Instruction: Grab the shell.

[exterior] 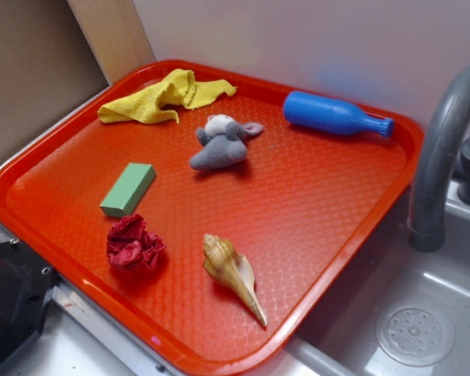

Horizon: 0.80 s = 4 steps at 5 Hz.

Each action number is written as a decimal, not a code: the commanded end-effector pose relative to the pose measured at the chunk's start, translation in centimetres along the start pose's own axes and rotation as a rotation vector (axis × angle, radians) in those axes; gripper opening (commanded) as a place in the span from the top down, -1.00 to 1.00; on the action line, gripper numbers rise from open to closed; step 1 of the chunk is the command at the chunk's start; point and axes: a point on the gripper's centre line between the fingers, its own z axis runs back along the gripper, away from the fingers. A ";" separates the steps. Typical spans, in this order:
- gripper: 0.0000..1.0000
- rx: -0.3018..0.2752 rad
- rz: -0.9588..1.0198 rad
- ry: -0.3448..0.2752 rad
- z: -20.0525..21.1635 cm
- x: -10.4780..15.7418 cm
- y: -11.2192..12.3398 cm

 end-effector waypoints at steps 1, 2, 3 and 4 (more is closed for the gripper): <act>-1.00 0.000 0.000 0.000 0.0 0.0 0.0; -1.00 -0.022 0.007 0.019 -0.8 0.4 -3.1; -1.00 -0.007 0.135 -0.066 -1.6 0.6 -5.2; -1.00 -0.008 0.346 -0.105 -4.3 1.2 -8.2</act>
